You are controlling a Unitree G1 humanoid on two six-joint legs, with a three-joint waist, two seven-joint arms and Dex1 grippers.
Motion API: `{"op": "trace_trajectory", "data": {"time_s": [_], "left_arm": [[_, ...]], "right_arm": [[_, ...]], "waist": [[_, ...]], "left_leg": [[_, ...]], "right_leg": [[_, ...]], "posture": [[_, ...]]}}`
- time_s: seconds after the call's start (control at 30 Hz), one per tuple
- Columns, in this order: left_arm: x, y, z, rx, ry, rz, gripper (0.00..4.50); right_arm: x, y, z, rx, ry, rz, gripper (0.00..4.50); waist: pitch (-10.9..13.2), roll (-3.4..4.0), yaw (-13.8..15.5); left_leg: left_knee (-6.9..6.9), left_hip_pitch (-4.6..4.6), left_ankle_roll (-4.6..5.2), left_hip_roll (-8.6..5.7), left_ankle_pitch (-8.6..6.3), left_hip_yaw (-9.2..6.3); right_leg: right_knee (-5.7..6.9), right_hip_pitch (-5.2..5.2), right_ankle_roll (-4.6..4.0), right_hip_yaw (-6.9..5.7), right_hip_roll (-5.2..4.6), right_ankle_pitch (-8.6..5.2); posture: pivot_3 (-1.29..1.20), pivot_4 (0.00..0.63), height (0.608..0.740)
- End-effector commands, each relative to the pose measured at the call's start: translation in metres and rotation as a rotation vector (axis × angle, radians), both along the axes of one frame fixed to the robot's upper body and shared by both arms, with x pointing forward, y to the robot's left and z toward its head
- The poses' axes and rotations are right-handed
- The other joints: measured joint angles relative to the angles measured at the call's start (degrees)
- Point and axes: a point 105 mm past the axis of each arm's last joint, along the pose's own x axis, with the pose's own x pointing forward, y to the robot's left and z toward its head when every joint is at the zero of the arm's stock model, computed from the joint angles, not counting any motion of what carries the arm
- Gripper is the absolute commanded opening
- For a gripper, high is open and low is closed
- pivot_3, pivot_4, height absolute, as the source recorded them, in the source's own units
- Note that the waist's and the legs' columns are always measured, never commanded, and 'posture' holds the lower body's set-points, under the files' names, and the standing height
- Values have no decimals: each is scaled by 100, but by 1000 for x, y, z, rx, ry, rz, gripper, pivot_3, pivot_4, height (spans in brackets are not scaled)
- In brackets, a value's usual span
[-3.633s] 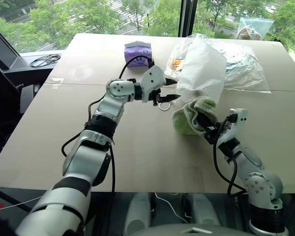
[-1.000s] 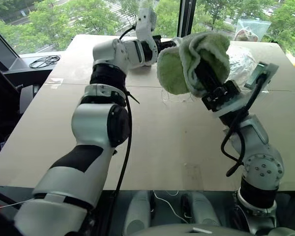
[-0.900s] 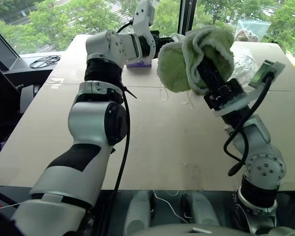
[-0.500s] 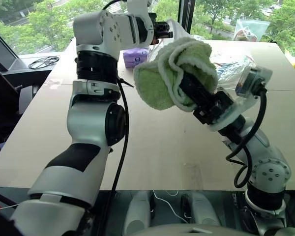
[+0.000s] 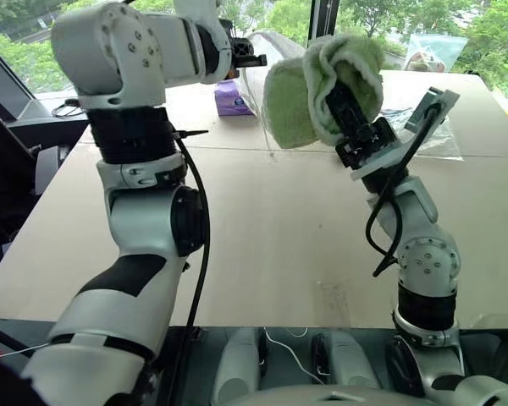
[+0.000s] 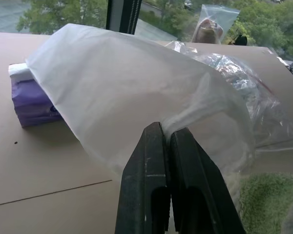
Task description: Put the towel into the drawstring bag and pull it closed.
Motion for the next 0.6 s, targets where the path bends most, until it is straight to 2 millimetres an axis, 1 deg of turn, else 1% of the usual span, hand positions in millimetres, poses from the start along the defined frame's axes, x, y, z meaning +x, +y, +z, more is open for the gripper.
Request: {"op": "trace_trajectory", "data": {"time_s": [0.03, 0.13, 0.37, 0.47, 0.53, 0.6], "left_arm": [[-12, -9, 4, -70, 3, -94, 106], [-13, -14, -4, -159, 67, -171, 106], [-15, -28, -9, -319, 153, -335, 106], [-17, -35, -8, -393, 192, -416, 106], [-23, -40, -5, -439, 201, -496, 106], [-25, -41, -6, -455, 219, -527, 106]], "right_arm": [[-11, -5, 21, 71, -73, 19, 0], [-18, -5, 30, 129, -87, 65, 0], [-25, -8, 36, 218, -86, 126, 0], [-27, -10, 37, 258, -78, 140, 0], [-27, -12, 37, 297, -70, 144, 0], [-26, -14, 39, 326, -69, 146, 0]], "waist": [[0, 0, -3], [0, 0, -12], [0, 1, -14], [0, 1, -17], [0, 1, -17], [1, 1, -17]], "left_leg": [[0, 0, 1, 0, 0, 0], [2, 0, 2, -1, -1, 0], [2, 8, 1, 0, -1, -4], [4, 9, 1, 0, -1, -3], [5, 9, 1, -1, -1, -3], [5, 9, 1, -1, -1, -4]], "right_leg": [[0, 0, 0, 0, -1, 0], [3, 0, 0, 0, -2, 1], [20, 0, -1, -1, -3, 0], [23, 0, -1, 0, -5, 0], [24, 0, -1, 0, -6, 0], [26, -1, -1, -1, -9, 0]], "posture": [[0, 150, 739], [0, 150, 739], [0, 150, 739], [0, 150, 739], [0, 150, 739], [0, 150, 739]]}}
